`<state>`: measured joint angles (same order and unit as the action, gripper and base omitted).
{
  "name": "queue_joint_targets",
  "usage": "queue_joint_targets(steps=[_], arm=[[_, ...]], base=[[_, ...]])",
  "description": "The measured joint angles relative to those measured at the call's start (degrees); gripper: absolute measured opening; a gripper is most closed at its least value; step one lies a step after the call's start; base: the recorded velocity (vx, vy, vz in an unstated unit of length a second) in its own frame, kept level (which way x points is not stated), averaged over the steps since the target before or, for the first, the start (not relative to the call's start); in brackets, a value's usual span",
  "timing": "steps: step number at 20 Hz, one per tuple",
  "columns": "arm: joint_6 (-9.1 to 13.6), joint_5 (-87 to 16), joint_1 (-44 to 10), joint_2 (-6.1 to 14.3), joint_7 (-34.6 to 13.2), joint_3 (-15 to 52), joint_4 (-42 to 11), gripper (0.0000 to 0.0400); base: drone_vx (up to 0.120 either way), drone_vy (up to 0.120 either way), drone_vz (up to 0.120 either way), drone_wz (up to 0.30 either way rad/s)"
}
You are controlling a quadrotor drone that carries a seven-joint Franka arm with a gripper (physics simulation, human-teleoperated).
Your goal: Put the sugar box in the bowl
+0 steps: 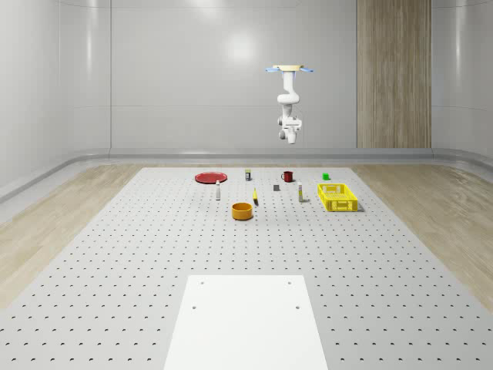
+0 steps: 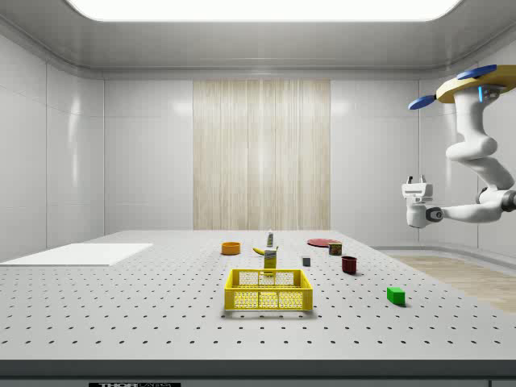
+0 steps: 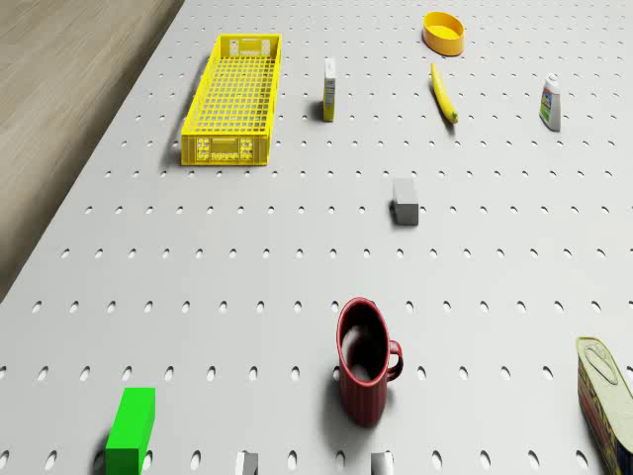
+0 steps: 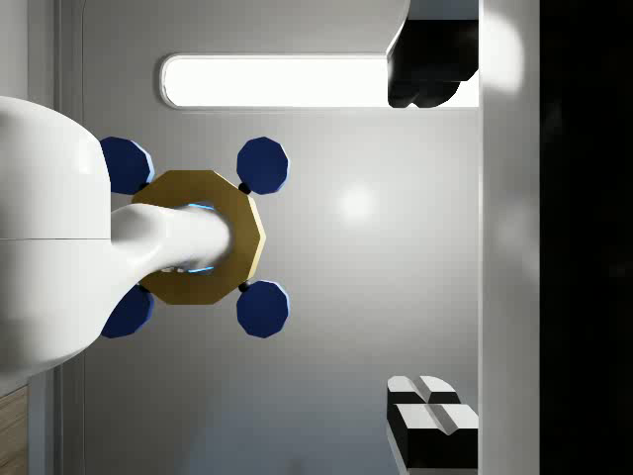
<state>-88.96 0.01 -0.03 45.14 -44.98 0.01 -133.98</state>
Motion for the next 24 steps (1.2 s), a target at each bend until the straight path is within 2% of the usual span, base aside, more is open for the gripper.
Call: queue_joint_targets(steps=[6, 11, 16, 24], arm=[[5.61, 0.06, -0.16, -1.45, 0.09, 0.08, 7.33, 0.0400], [8.83, 0.09, -0.24, -3.40, 0.12, 0.14, 12.73, 0.0400], [10.41, 0.11, -0.30, -4.50, 0.15, 0.17, 15.63, 0.0400], [10.93, 0.14, -0.38, -4.89, 0.18, 0.22, 16.89, 0.0400]], base=[[0.000, 0.000, 0.000, 0.000], [0.000, 0.000, 0.000, 0.000], [0.000, 0.000, 0.000, 0.000], [0.000, 0.000, 0.000, 0.000]])
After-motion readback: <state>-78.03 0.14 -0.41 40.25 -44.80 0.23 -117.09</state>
